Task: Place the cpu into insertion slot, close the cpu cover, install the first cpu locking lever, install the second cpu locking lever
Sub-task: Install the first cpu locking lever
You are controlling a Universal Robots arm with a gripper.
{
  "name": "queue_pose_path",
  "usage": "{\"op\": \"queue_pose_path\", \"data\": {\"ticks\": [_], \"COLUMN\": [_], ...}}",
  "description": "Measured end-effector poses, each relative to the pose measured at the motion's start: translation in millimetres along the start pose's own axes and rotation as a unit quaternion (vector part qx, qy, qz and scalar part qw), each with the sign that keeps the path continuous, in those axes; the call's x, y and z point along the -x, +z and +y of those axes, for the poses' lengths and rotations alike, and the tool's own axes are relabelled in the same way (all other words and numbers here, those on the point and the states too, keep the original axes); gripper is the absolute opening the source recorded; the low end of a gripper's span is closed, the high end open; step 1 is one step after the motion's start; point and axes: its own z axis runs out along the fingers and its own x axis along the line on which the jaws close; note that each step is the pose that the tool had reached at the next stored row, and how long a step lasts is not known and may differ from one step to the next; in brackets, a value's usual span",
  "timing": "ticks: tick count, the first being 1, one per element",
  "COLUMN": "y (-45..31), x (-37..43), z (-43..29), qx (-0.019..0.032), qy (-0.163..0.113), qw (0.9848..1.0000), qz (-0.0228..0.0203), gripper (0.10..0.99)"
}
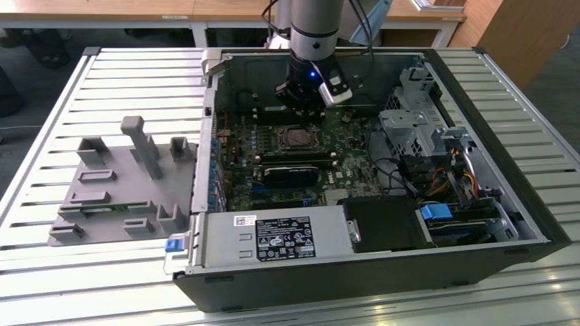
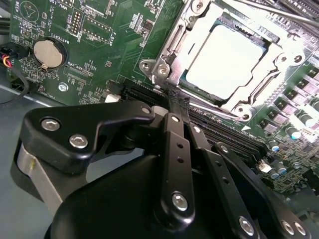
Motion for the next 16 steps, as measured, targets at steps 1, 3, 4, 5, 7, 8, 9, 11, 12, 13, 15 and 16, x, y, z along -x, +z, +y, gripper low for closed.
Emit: {"op": "queue_pose_path", "data": {"ticks": [1,3,4,5,7,8,9,11,12,13,15,16], "y": [0.0,-0.1,-0.2,-0.2,0.1,0.3,0.6,2.7,3.2,3.6,4.5,4.8], "x": [0.0,0.0,0.0,0.0,-0.1,0.0,0.0,0.0,0.0,-0.1,-0.1,-0.1], "z": [0.0,0.0,-0.1,-0.1,-0.1,-0.1,-0.1,0.3,0.4,0.5,1.0,1.3], "qx": [0.0,-0.0001,-0.0003,-0.0008,-0.003,-0.0045,-0.0065,-0.0128,-0.0143,-0.0155,-0.0168,-0.0169], "qy": [0.0,0.0,0.0,0.0,0.0,0.0,0.0,0.0,0.0,0.0,0.0,0.0], "qw": [1.0,1.0,1.0,1.0,1.0,1.0,1.0,0.9999,0.9999,0.9999,0.9999,0.9999], "qz": [0.0,0.0,0.0,0.0,-0.0002,-0.0002,-0.0003,-0.001,-0.001,-0.0009,-0.0007,-0.0007], "gripper": [0.106,0.106,0.106,0.106,0.106,0.106,0.106,0.106,0.106,0.106,0.106,0.106]}}
